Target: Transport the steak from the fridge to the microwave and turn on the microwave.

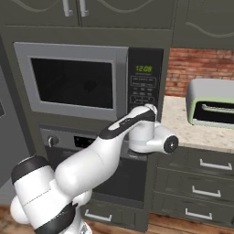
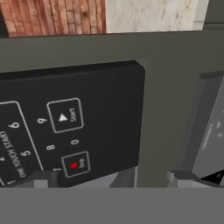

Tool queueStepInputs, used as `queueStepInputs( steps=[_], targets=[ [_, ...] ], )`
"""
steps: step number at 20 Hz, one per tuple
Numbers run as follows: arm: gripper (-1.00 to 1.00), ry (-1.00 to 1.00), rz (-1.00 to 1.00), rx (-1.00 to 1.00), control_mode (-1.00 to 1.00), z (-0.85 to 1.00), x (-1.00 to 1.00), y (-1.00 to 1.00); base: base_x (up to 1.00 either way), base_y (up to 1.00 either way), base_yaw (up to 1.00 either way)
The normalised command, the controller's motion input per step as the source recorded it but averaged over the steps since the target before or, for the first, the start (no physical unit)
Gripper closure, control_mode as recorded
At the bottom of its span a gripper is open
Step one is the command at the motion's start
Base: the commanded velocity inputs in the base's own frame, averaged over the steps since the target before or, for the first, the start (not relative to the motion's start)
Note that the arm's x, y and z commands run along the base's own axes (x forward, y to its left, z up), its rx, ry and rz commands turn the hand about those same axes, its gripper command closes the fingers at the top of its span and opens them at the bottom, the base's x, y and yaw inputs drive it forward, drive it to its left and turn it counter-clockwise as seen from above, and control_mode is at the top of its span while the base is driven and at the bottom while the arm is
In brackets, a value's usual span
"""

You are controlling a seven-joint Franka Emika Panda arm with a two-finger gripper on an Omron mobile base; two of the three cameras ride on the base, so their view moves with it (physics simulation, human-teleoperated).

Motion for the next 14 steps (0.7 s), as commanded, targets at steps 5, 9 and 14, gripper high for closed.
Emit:
queueStepInputs(
  steps=[5, 9, 14],
  targets=[
    [-1.0, 0.0, 0.02, 0.0, -1.0, -0.11, 0.28, -0.02, 0.0, 0.0, 0.0],
    [-1.0, -0.01, 0.03, 0.0, -1.0, -0.08, 0.28, -0.04, 0.0, 0.0, 0.0],
    [-1.0, 0.0, 0.03, 0.0, -1.0, -0.04, 0.21, -0.13, 0.0, 0.0, 0.0]
  ],
)
